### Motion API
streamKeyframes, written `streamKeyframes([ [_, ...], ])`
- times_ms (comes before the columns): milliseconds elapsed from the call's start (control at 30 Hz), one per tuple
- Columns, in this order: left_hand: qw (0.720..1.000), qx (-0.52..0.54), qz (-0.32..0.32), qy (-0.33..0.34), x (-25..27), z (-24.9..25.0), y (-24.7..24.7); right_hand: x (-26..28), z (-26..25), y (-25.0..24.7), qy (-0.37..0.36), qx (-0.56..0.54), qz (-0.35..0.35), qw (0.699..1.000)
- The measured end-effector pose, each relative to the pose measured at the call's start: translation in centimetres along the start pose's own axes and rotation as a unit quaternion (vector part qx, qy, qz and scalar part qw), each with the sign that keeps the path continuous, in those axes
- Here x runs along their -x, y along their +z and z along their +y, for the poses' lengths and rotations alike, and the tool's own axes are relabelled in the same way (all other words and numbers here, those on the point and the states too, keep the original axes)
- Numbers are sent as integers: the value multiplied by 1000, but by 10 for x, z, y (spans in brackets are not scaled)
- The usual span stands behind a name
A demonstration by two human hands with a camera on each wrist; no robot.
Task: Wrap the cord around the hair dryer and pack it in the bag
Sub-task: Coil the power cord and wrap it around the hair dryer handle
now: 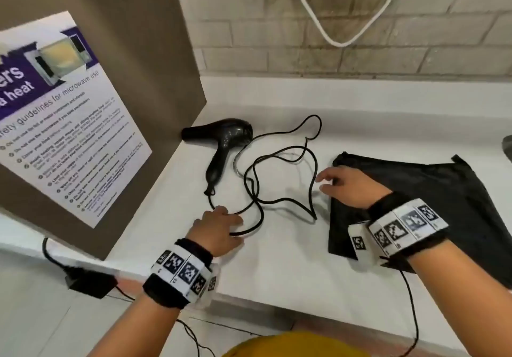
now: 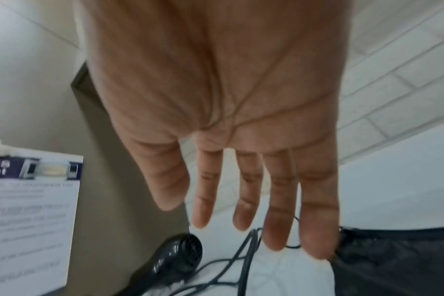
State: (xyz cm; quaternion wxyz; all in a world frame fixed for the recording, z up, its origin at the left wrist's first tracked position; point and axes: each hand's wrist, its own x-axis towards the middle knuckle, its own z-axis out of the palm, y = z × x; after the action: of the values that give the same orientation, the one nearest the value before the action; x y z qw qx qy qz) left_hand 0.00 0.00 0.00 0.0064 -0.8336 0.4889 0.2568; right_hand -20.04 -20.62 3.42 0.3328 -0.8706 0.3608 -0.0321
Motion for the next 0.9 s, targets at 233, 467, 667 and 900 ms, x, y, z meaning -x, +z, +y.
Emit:
streamKeyframes([
  [233,995,85,-34,32,-13,-9,-18,-8,-24,23,-35,112,-215,970],
  [467,898,423,118,1,-36,-9,-76,-12,-28,31,-40,60,-195,978],
  [667,755,612,237,3,-54,3,-115,-13,-40,37,-57,106,-268,956],
  [900,744,590,312,37,-77,9,-127,-82,-30,-1,22,72,43,996],
])
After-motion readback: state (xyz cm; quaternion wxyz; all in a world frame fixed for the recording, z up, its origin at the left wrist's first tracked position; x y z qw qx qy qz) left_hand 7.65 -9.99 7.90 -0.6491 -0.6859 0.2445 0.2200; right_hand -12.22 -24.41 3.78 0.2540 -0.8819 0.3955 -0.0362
